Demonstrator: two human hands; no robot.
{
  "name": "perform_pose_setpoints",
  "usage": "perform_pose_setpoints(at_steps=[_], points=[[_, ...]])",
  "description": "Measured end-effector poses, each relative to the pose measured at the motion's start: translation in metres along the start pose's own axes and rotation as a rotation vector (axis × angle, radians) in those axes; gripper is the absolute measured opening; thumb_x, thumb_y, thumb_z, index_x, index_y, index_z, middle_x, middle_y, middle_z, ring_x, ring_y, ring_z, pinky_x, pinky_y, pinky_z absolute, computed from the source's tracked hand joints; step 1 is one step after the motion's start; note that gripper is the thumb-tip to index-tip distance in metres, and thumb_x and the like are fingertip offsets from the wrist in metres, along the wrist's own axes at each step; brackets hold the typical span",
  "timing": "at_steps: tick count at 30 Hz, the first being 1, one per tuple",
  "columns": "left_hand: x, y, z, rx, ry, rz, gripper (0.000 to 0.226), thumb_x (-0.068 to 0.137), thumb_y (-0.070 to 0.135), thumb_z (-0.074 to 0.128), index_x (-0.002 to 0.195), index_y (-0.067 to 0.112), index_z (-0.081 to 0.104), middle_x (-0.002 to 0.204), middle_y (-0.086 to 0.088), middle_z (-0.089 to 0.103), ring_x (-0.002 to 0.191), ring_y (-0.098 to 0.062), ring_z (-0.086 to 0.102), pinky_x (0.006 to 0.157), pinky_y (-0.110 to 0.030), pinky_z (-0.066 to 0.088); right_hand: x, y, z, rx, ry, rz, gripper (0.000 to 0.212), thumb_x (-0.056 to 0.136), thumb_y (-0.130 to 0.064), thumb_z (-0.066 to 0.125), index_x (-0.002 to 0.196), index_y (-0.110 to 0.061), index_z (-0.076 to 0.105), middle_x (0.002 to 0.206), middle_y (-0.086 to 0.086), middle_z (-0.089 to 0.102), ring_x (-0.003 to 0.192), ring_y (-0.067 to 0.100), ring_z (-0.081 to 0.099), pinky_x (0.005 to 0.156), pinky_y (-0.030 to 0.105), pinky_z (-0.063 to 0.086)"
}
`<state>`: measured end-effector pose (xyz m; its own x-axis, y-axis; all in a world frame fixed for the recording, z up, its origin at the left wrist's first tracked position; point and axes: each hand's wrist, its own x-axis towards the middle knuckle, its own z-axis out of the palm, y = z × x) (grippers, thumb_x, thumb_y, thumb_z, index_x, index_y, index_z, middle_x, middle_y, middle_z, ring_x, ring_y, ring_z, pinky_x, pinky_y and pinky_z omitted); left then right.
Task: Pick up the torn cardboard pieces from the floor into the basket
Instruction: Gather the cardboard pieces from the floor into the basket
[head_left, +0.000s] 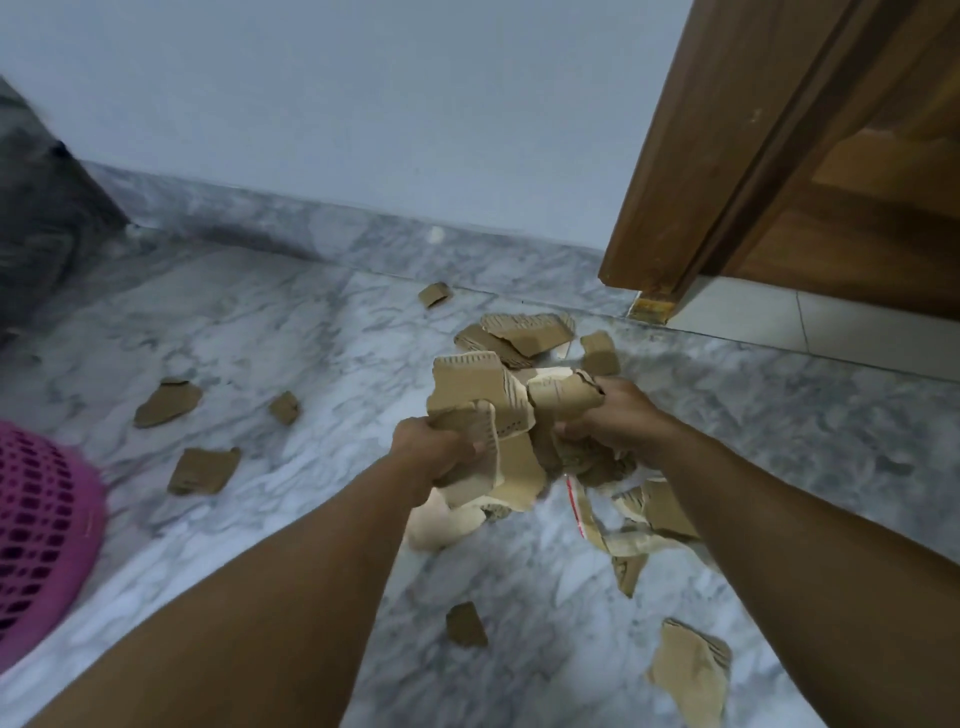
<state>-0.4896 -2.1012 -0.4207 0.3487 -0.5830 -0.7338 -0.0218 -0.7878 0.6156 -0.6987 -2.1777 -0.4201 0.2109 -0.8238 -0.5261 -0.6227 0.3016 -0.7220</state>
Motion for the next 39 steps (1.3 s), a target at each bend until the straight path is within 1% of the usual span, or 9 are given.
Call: perform_pose_setpoints(at_steps=[4,8,14,17,21,24,26,30,39], points=[[-0.024,0.009,-0.054,0.064,0.055,0.044,0.048,0.073,0.003,0.079,0.117,0.000,0.060,0.099,-0.009,0.064,0.090,-0.027,0.064,0.072,-0.032,0.056,-0.022,-0.042,0.005,-0.070,-0.037,-0.036,0.040,0.072,-0.014,0.082,0.107,-0.021,0.067,0.097,0.003,0.070,0.082,0.016,0.063,0.062,0.024,0.046],[-0.066,0.022,-0.115,0.104,0.080,0.093,0.039,0.077,0.001,0.077,0.112,0.002,0.061,0.083,-0.006,0.062,0.068,-0.016,0.061,0.041,-0.019,0.049,-0.048,-0.094,0.020,-0.148,-0.010,-0.081,0.046,0.070,-0.022,0.084,0.107,-0.028,0.058,0.101,0.001,0.063,0.077,0.010,0.055,0.056,0.022,0.041],[-0.133,0.033,-0.219,0.165,0.212,0.229,0.031,0.076,0.005,0.078,0.103,0.002,0.063,0.095,-0.012,0.067,0.084,-0.026,0.065,0.077,-0.034,0.056,-0.095,-0.188,0.060,-0.127,-0.088,-0.172,0.047,0.066,-0.017,0.086,0.107,-0.017,0.063,0.103,0.001,0.069,0.096,0.020,0.064,0.075,0.032,0.053],[-0.173,0.031,-0.284,0.124,0.296,0.272,0.039,0.073,0.005,0.081,0.106,0.003,0.060,0.097,-0.013,0.066,0.082,-0.024,0.065,0.076,-0.033,0.055,-0.123,-0.246,0.098,-0.109,-0.123,-0.298,0.054,0.062,-0.016,0.089,0.111,-0.014,0.067,0.106,0.003,0.072,0.101,0.021,0.067,0.083,0.031,0.054],[-0.211,0.028,-0.355,0.110,0.389,0.299,0.051,0.070,0.006,0.083,0.116,0.003,0.060,0.108,-0.013,0.066,0.094,-0.027,0.066,0.084,-0.037,0.057,-0.158,-0.317,0.142,-0.067,-0.170,-0.396,0.037,0.070,-0.008,0.085,0.102,-0.010,0.066,0.095,0.006,0.071,0.086,0.020,0.069,0.067,0.025,0.052],[-0.237,0.018,-0.408,0.060,0.449,0.310,0.042,0.074,0.004,0.079,0.112,0.004,0.061,0.101,-0.009,0.066,0.079,-0.021,0.062,0.069,-0.034,0.053,-0.180,-0.368,0.184,-0.042,-0.200,-0.471,0.041,0.070,-0.011,0.086,0.104,-0.008,0.063,0.090,0.006,0.069,0.074,0.016,0.067,0.061,0.026,0.054],[-0.251,0.008,-0.442,0.037,0.509,0.309,0.040,0.074,0.006,0.080,0.109,0.005,0.061,0.094,-0.009,0.065,0.076,-0.021,0.062,0.060,-0.033,0.052,-0.190,-0.397,0.213,0.005,-0.237,-0.496,0.053,0.066,-0.012,0.088,0.111,-0.003,0.062,0.097,0.012,0.071,0.078,0.024,0.071,0.068,0.038,0.061],[-0.264,-0.015,-0.502,-0.021,0.635,0.290,0.053,0.072,0.005,0.081,0.119,0.005,0.057,0.110,-0.013,0.064,0.098,-0.030,0.064,0.080,-0.039,0.056,-0.210,-0.439,0.269,0.097,-0.293,-0.511,0.073,0.056,-0.018,0.092,0.118,-0.005,0.056,0.106,0.015,0.069,0.088,0.032,0.072,0.073,0.054,0.059],[-0.230,-0.066,-0.536,-0.022,0.563,0.184,0.082,0.065,0.035,0.088,0.131,0.005,0.050,0.123,-0.013,0.058,0.104,-0.030,0.059,0.087,-0.042,0.053,-0.202,-0.443,0.359,0.000,-0.243,-0.521,0.096,0.072,-0.045,0.082,0.143,-0.005,0.033,0.141,0.010,0.048,0.126,0.028,0.050,0.101,0.039,0.047]])
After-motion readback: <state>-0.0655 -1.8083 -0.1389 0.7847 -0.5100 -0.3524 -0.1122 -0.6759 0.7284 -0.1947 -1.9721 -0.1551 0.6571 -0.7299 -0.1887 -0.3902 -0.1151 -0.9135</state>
